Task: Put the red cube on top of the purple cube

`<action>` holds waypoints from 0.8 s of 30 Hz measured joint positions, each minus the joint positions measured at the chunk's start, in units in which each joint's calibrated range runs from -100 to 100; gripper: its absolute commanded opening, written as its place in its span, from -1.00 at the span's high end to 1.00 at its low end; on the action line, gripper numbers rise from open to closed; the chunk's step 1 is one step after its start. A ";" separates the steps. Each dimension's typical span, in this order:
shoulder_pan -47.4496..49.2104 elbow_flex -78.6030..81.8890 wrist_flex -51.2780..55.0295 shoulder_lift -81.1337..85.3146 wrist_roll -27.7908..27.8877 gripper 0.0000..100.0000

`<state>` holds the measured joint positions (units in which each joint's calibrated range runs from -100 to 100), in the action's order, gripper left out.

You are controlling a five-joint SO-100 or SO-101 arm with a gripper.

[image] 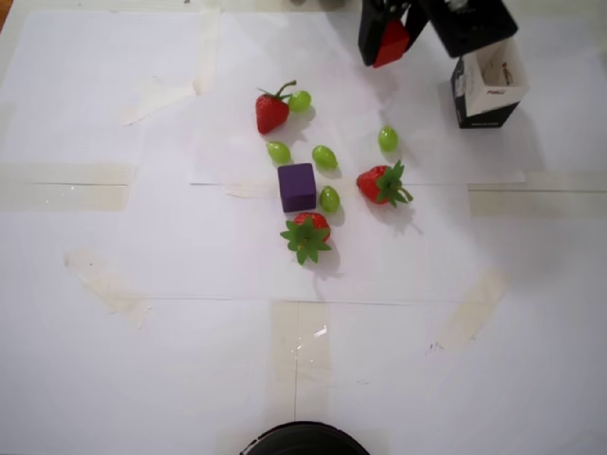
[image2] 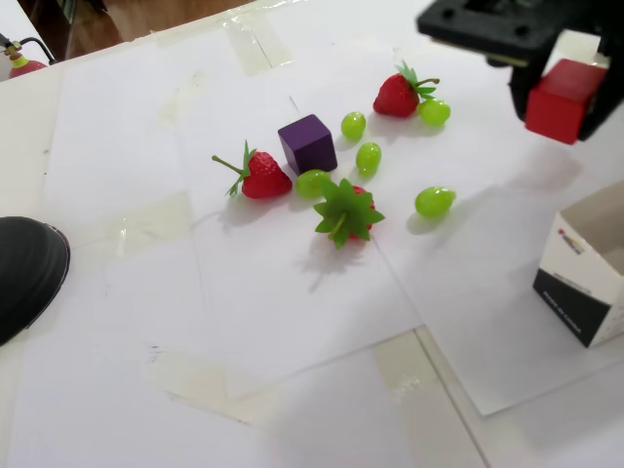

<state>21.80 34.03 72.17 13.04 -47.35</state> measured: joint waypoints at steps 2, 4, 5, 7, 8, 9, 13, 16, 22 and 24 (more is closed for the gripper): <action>-2.55 -5.79 1.34 -3.27 2.05 0.82; -5.09 -11.22 2.61 -6.18 3.32 0.82; -6.14 -13.85 3.24 -7.63 3.96 0.82; -8.16 -19.28 4.82 -10.45 5.03 0.82; -9.06 -22.08 5.45 -11.99 5.52 0.82; -9.89 -24.89 6.17 -13.45 6.01 0.82; -12.58 -34.39 7.67 -19.26 7.28 0.82; -13.93 -41.00 7.83 -24.08 7.81 0.82; -14.68 -47.78 5.77 -31.99 7.91 0.82; -14.53 -48.42 4.58 -33.62 8.25 0.82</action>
<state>7.27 -14.39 76.76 -20.58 -39.10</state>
